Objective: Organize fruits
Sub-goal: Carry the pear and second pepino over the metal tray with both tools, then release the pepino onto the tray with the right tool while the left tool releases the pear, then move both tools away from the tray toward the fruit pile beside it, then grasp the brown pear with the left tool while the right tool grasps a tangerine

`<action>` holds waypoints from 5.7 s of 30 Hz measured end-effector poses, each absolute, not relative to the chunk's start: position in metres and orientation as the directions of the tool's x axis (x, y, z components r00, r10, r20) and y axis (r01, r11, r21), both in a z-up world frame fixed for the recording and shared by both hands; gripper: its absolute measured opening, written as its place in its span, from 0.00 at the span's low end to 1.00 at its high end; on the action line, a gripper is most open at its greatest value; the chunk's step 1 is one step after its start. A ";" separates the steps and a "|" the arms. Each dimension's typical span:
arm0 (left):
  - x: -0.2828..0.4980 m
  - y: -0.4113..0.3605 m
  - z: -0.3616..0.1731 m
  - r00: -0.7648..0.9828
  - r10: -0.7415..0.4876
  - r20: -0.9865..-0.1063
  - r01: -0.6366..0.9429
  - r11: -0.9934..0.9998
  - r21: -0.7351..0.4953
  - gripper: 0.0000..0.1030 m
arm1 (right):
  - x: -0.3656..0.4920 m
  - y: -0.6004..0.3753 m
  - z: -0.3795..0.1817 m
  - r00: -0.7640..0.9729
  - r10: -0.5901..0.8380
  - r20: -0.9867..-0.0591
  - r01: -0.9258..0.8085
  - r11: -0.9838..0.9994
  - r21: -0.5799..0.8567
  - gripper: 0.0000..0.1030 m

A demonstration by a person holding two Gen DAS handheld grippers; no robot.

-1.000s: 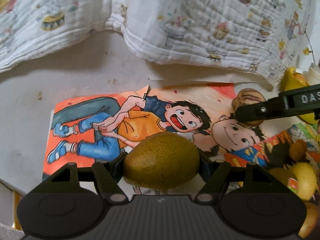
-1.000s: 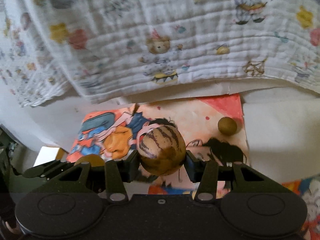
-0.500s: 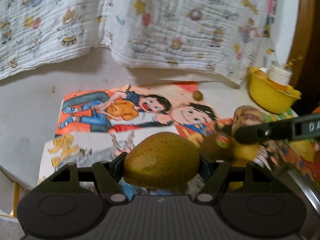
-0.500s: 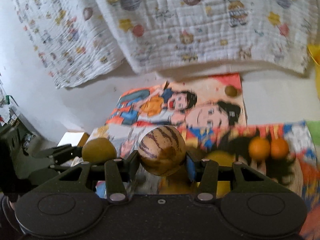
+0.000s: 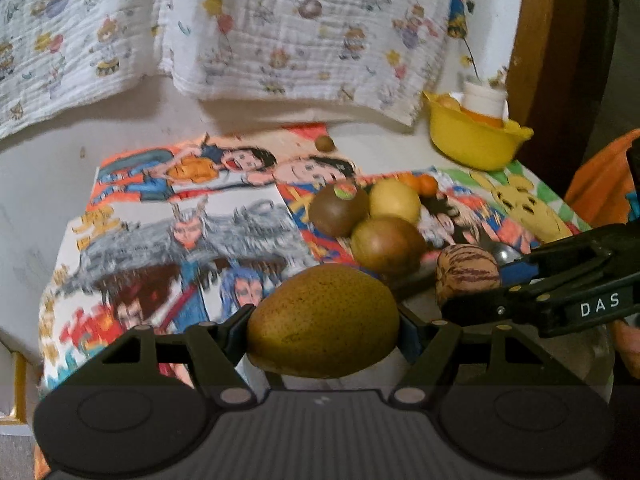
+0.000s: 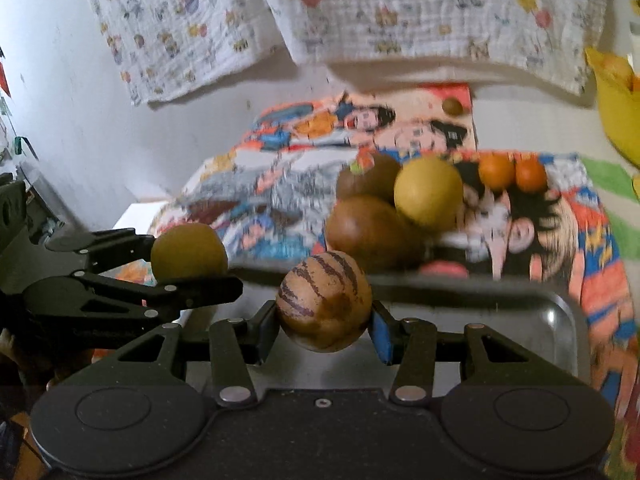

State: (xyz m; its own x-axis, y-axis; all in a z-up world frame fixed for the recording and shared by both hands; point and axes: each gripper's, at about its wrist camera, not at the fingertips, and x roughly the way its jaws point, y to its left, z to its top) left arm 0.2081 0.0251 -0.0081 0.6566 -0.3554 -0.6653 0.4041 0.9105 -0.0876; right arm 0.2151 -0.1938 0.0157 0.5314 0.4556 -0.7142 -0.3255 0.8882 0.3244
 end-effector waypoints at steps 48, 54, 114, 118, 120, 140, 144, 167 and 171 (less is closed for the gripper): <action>0.171 0.014 -0.029 0.660 -0.298 -0.690 0.457 0.888 0.054 0.76 | 0.191 -0.197 0.002 0.511 0.395 -0.763 -0.298 0.914 0.274 0.52; 0.164 0.020 -0.023 0.669 -0.301 -0.680 0.448 0.893 0.046 0.82 | 0.186 -0.201 0.005 0.523 0.406 -0.749 -0.295 0.911 0.288 0.57; 0.092 0.073 0.000 0.720 -0.243 -0.650 0.439 0.885 0.154 0.99 | 0.122 -0.238 0.030 0.651 0.289 -0.702 -0.358 0.932 0.052 0.99; 0.109 0.073 0.008 0.734 -0.248 -0.632 0.427 0.892 0.147 0.99 | 0.137 -0.237 0.030 0.651 0.291 -0.701 -0.358 0.932 0.054 0.99; 0.118 0.071 0.011 0.741 -0.246 -0.624 0.421 0.895 0.147 0.99 | 0.146 -0.237 0.029 0.651 0.290 -0.701 -0.356 0.933 0.055 0.99; 0.228 0.036 0.012 0.722 -0.319 -0.614 0.489 0.863 0.128 0.99 | 0.235 -0.254 0.032 0.744 0.281 -0.606 -0.248 0.959 0.141 0.99; 0.244 0.025 0.008 0.701 -0.363 -0.614 0.525 0.845 0.100 0.99 | 0.252 -0.256 0.028 0.737 0.271 -0.619 -0.235 0.962 0.141 0.99; 0.299 -0.039 -0.010 0.513 -0.521 -0.682 0.643 0.760 -0.096 0.99 | 0.321 -0.274 0.001 0.717 0.183 -0.673 -0.330 0.939 -0.095 0.83; 0.303 -0.048 -0.011 0.480 -0.517 -0.708 0.648 0.753 -0.111 0.99 | 0.335 -0.280 -0.008 0.712 0.163 -0.683 -0.343 0.929 -0.136 0.81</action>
